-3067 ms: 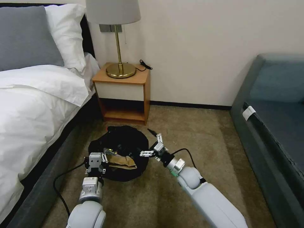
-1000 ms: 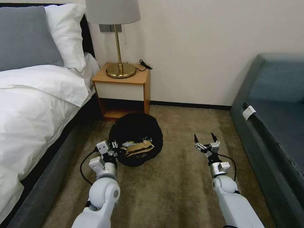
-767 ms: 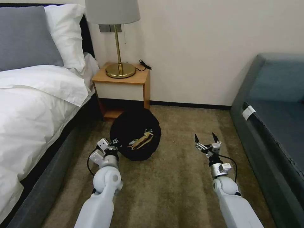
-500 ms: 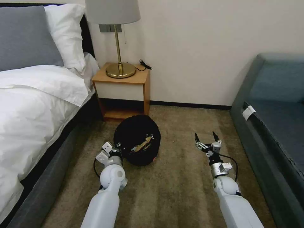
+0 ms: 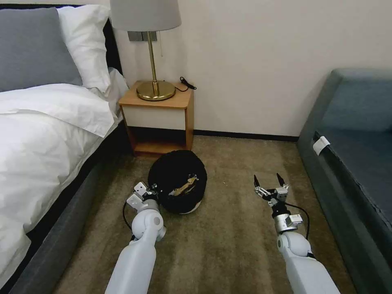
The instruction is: Pick up the trash bin, then pick up the garbage on the floor and place it into the trash bin.
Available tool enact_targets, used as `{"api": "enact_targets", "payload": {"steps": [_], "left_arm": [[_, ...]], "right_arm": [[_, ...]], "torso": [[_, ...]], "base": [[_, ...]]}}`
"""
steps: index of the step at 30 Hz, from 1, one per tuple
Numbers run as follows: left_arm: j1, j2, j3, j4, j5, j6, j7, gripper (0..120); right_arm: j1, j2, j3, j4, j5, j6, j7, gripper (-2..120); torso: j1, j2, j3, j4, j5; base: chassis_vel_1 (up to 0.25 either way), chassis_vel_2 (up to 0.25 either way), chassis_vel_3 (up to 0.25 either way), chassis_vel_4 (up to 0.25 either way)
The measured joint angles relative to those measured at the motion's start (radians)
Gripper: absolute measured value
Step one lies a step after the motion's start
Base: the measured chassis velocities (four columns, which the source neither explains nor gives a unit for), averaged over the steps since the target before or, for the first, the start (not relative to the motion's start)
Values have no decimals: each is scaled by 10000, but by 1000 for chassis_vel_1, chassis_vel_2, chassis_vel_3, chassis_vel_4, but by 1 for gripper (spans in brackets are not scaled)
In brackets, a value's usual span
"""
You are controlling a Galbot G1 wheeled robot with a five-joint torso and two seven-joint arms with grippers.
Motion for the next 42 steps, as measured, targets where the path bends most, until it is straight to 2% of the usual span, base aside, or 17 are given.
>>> {"api": "enact_targets", "payload": {"steps": [1, 2, 5, 6, 8, 10, 12, 14, 16, 18, 20, 24, 29, 37, 38, 41, 42], "left_arm": [[32, 0, -1, -34, 0, 16, -27, 19], [32, 0, -1, -34, 0, 16, -27, 19], [138, 31, -18, -164, -14, 56, -82, 33], [138, 31, -18, -164, -14, 56, -82, 33], [217, 87, -33, -298, -46, 71, -105, 43], [248, 102, -42, -343, -58, 74, -112, 47], [351, 144, -55, -486, -73, 83, -129, 58], [401, 160, -61, -548, -77, 85, -134, 62], [517, 203, -65, -710, -93, 92, -143, 73], [551, 225, -68, -772, -105, 96, -148, 77], [647, 287, -75, -964, -147, 112, -167, 86], [734, 364, -80, -1087, -153, 133, -195, 98], [767, 428, -107, -1097, -59, 133, -186, 100], [1099, 701, -59, -1358, 1158, 43, 181, 100], [1287, 837, -29, -1484, 1907, -89, 467, 100], [1621, 1107, 7, -1706, 3240, -415, 1013, 100], [1621, 1107, 7, -1706, 3240, -415, 1013, 100]], "right_arm": [[-54, 0, 23, 91, 11, 3, 0, 100], [-54, 0, 23, 91, 11, 3, 0, 100], [-259, -7, 66, 353, 35, 0, -2, 100], [-259, -7, 66, 353, 35, 0, -2, 100], [-386, -17, 118, 523, 37, -7, -1, 100], [-430, -18, 129, 577, 36, -10, -1, 100], [-559, -13, 163, 729, 16, -13, -1, 100], [-616, -3, 182, 796, 10, -13, 0, 100], [-776, 34, 221, 966, -12, -23, 4, 100], [-832, 46, 236, 1020, -30, -26, 5, 100], [-1026, 80, 283, 1213, -86, -32, 7, 100], [-1278, 130, 347, 1441, -248, 4, 18, 100], [-1514, 198, 383, 1630, -343, 115, 30, 100], [-1938, 280, 422, 1880, -371, 381, 26, 100], [-2050, 308, 444, 1990, -356, 393, 30, 100], [-2197, 349, 447, 2184, -91, 405, 30, 100], [-2197, 349, 447, 2184, -91, 405, 30, 100]], "torso": [[0, 0, 0, 2, 0], [0, 0, 0, 2, 0], [0, 0, 0, 1, 0], [0, 0, 0, 1, 0], [0, 1, 0, 1, 0], [0, 0, 0, 2, 0], [0, 0, 0, 2, 0], [0, 0, 0, 1, 0], [0, 0, 0, 2, -1], [0, 0, -1, 2, 0], [0, 0, 0, 2, 0], [0, 0, 0, 2, -1], [0, 0, 0, 2, -1], [0, 0, 0, 2, -1], [0, 0, 0, 2, -1], [0, 0, 0, 3, -2], [0, 0, 0, 3, -2]], "base": [[0, 0, 0, 0], [0, 0, 0, 0], [0, 0, 0, 0], [0, 0, 0, 0], [0, 0, 0, 0], [0, 0, 0, 0], [0, 0, 0, 0], [0, 0, 0, 0], [0, 0, 0, 0], [0, 0, 0, 0], [0, 0, 0, 0], [0, 0, 0, 0], [0, 0, 0, 0], [0, 0, 0, 0], [0, 0, 0, 0], [0, 0, 0, 0], [0, 0, 0, 0]]}}
